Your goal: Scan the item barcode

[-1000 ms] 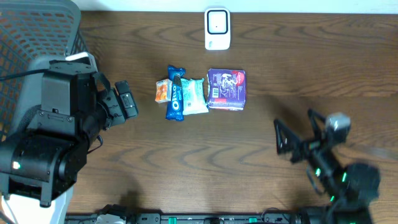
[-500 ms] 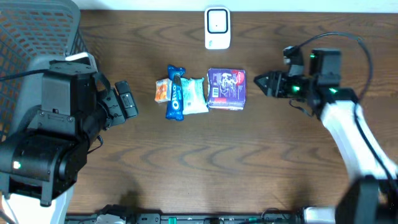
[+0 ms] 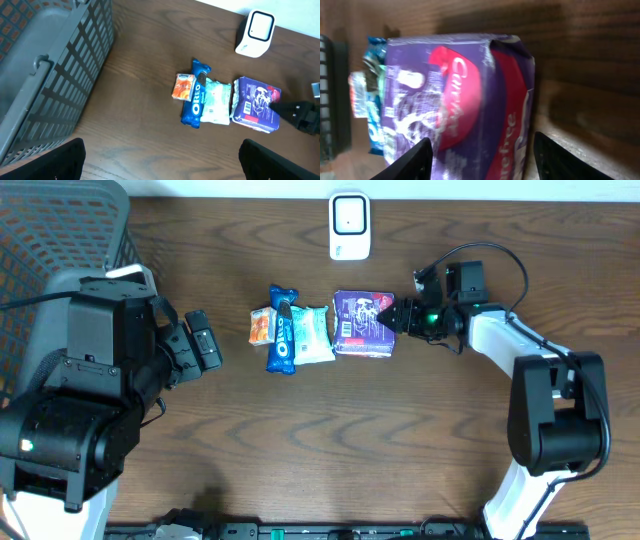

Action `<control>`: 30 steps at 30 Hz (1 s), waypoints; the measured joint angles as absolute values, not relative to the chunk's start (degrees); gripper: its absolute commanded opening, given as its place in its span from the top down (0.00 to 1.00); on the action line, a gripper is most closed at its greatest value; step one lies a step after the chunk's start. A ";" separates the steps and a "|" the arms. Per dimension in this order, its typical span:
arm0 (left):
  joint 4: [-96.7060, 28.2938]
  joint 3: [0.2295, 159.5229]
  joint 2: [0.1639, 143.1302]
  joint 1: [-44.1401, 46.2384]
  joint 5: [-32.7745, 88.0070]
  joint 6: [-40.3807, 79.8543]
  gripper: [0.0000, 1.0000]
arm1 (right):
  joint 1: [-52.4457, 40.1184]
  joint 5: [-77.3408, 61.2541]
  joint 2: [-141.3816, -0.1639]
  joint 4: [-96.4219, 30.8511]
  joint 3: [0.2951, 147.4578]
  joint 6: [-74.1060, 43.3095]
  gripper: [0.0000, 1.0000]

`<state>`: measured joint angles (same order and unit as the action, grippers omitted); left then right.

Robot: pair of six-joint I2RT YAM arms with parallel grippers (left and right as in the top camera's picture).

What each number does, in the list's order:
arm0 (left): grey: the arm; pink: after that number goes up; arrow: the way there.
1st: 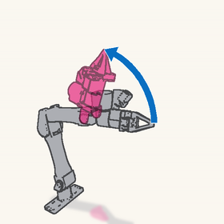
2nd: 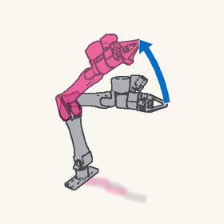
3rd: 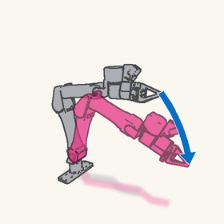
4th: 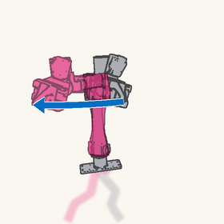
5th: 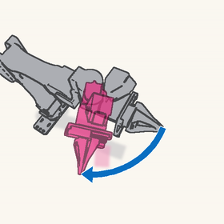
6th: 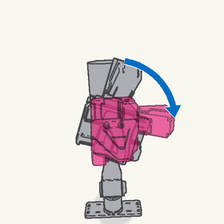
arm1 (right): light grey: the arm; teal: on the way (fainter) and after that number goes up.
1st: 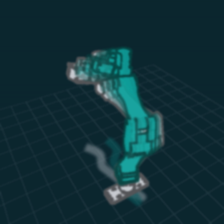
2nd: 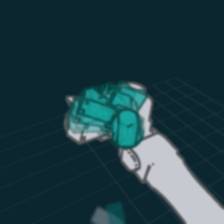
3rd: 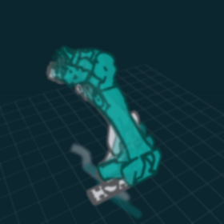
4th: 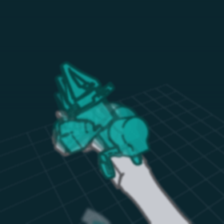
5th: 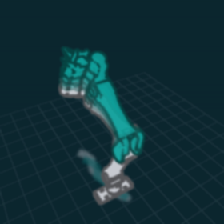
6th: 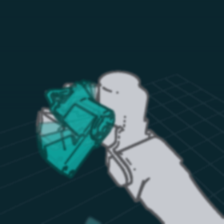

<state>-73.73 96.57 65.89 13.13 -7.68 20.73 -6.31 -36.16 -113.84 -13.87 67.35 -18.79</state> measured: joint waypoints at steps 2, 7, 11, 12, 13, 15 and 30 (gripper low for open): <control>-73.71 96.57 65.89 13.13 -7.68 20.73 0.02 | -6.63 -36.01 -114.50 -13.37 67.35 -18.61 0.71; -73.71 96.57 65.89 13.13 -7.70 20.73 0.02 | -6.68 -36.12 -114.50 -12.78 67.55 -18.24 0.99; -73.71 96.57 65.89 13.13 -7.68 20.73 0.02 | -6.68 -36.01 -114.50 -12.80 67.83 -18.20 0.99; -73.71 96.57 65.89 13.13 -7.68 20.73 0.02 | -6.68 -35.97 -114.50 -13.02 67.99 -18.20 0.99; -73.73 96.57 65.89 13.13 -7.68 20.73 0.02 | -6.66 -35.75 -114.50 -14.31 68.58 -17.98 0.99; -73.73 96.57 65.89 13.13 -7.68 20.73 0.02 | -6.57 -34.76 -114.50 -17.12 70.17 -17.58 0.99; -73.73 96.57 65.89 13.13 -7.70 20.73 0.02 | -5.43 11.05 -105.80 -46.61 91.29 -9.30 0.99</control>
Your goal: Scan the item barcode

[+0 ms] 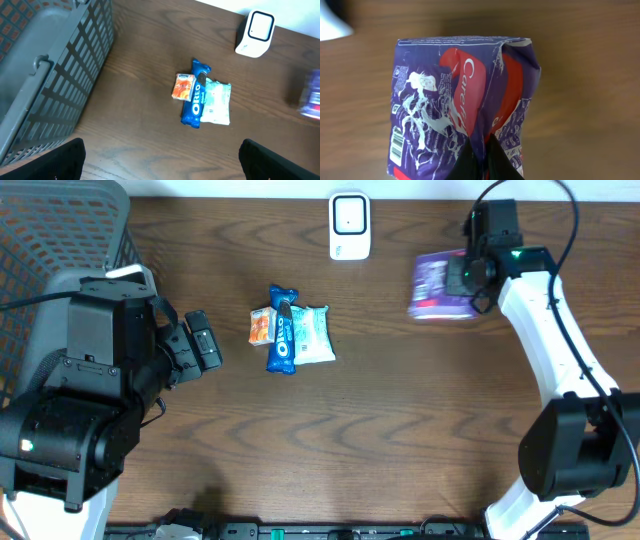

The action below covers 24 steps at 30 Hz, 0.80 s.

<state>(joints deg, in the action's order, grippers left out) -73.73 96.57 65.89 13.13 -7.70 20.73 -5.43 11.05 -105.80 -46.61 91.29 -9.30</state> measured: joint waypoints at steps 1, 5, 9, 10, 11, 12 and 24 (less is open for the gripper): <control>-73.71 96.57 65.89 13.13 -7.70 20.73 0.02 | -5.41 15.68 -105.69 -46.94 91.33 -9.08 0.99; -73.71 96.57 65.89 13.13 -7.68 20.73 0.02 | -5.37 32.88 -106.59 -45.52 90.21 -8.45 0.99; -73.73 96.57 65.89 13.13 -7.68 20.73 0.02 | -5.45 43.62 -109.38 -43.22 89.45 -7.01 0.99; -73.73 96.57 65.89 13.13 -7.68 20.73 0.02 | -5.63 45.23 -110.32 -43.03 89.43 -6.63 0.99; -73.73 96.57 65.89 13.13 -7.68 20.73 0.02 | -5.89 46.41 -111.28 -42.96 89.38 -6.24 0.99; -73.73 96.57 65.89 13.13 -7.68 20.73 0.02 | -6.26 47.33 -112.20 -42.98 89.34 -5.93 0.99; -73.71 96.57 65.89 13.13 -7.70 20.73 0.02 | -20.95 39.16 -119.94 -43.38 89.89 -6.59 0.57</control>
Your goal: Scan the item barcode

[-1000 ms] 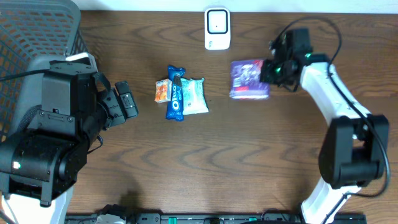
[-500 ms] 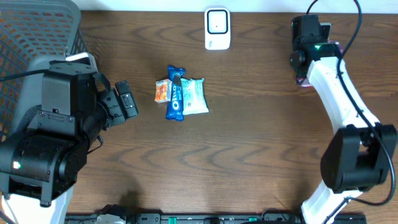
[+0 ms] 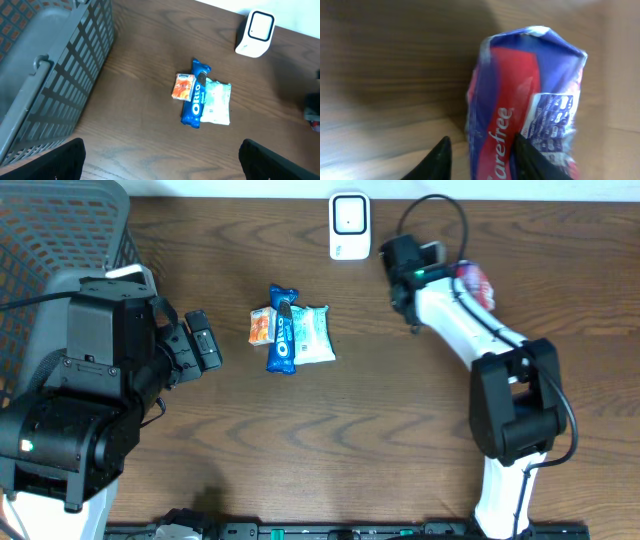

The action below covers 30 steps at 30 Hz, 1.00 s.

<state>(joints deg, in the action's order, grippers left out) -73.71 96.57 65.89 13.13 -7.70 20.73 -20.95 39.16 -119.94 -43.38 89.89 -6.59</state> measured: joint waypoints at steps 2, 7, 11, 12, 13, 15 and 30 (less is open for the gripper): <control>-73.71 96.57 65.89 13.13 -7.68 20.73 0.02 | -21.63 34.02 -119.96 -46.00 91.68 -6.81 0.54; -73.69 96.57 65.89 13.13 -7.68 20.73 0.02 | -18.68 21.37 -119.90 -56.77 106.19 -7.33 0.34; -73.73 96.57 65.89 13.13 -7.70 20.73 0.02 | -12.60 12.05 -119.20 -61.98 115.85 -7.14 0.30; -73.71 96.57 65.89 13.13 -7.68 20.73 0.02 | -10.55 9.45 -118.87 -62.65 116.97 -6.81 0.34; -73.73 96.57 65.89 13.13 -7.68 20.73 0.02 | -6.33 4.93 -118.30 -63.68 117.75 -5.80 0.36; -73.71 96.57 65.89 13.13 -7.68 20.73 0.02 | -1.98 -1.39 -118.26 -66.11 117.58 -3.70 0.36; -73.73 96.57 65.89 13.13 -7.68 20.73 0.02 | -0.38 -15.68 -118.50 -61.23 100.25 7.33 0.47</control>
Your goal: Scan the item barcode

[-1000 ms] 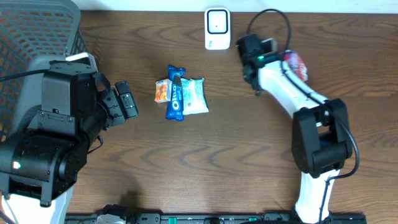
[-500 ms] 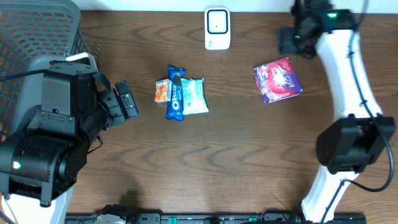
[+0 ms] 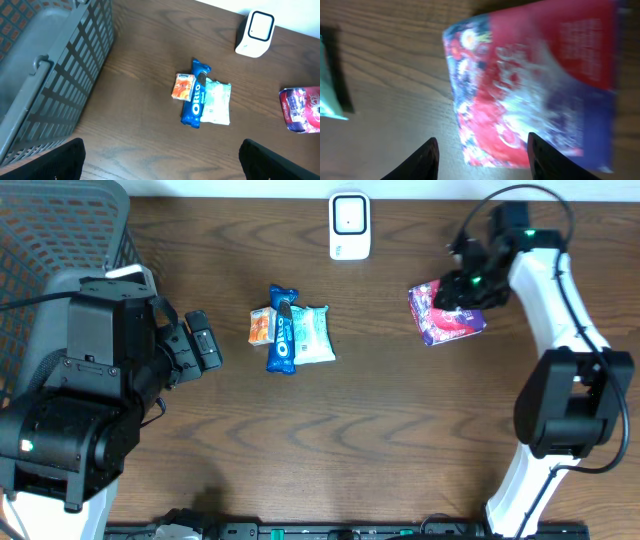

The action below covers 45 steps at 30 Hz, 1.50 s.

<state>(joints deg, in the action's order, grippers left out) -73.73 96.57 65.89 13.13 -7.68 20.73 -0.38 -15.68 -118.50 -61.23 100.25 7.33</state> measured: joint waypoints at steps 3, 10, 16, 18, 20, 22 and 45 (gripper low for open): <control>-73.76 96.57 65.89 13.13 -7.68 20.73 0.02 | -4.08 -11.53 -118.54 -58.57 98.04 6.79 0.45; -73.73 96.57 65.89 13.13 -7.70 20.73 0.02 | -13.80 8.16 -118.56 -54.33 95.04 0.38 0.40; -73.73 96.57 65.89 13.13 -7.70 20.73 0.02 | -16.14 16.86 -118.65 -47.77 87.92 -2.63 0.43; -73.76 96.57 65.89 13.13 -7.68 20.73 0.02 | -16.21 18.44 -118.65 -44.64 85.14 -2.96 0.48; -73.76 96.55 65.89 13.13 -7.68 20.73 0.02 | -16.34 19.97 -118.61 -42.02 83.35 -3.38 0.74; -73.76 96.57 65.89 13.13 -7.68 20.73 0.02 | -16.38 21.85 -118.34 -39.53 81.73 -3.88 0.99; -73.73 96.53 65.89 13.13 -7.68 20.73 0.02 | 10.61 -47.75 -118.89 -56.45 102.06 -2.79 0.99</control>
<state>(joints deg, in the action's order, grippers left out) -73.73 96.53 65.89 13.13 -7.68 20.73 10.61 -47.75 -118.89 -56.45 102.06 -2.79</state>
